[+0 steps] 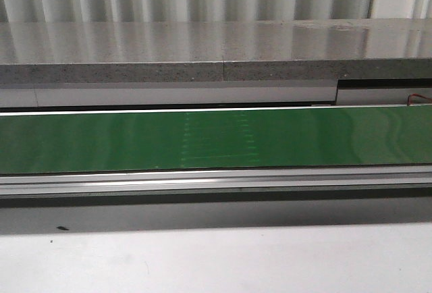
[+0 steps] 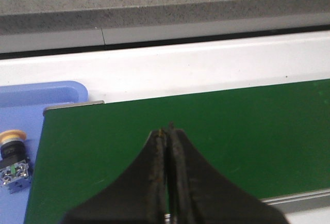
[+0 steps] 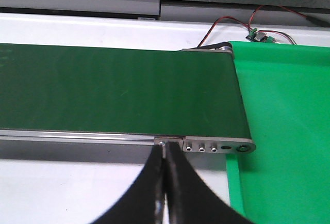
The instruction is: Move button from right to left
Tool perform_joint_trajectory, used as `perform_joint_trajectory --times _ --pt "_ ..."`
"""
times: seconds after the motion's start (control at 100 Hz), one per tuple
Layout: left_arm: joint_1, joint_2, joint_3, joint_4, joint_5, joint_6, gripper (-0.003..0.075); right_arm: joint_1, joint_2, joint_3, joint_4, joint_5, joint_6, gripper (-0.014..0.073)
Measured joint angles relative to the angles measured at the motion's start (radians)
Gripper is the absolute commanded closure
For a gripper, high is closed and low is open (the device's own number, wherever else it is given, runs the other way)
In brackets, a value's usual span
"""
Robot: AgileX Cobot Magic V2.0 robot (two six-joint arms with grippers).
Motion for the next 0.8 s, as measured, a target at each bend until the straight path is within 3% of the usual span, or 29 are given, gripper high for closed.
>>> perform_joint_trajectory --times 0.8 --pt "0.0 -0.712 0.38 0.006 -0.067 -0.006 0.0741 0.0 0.0 0.0 0.0 0.0 0.0 0.0643"
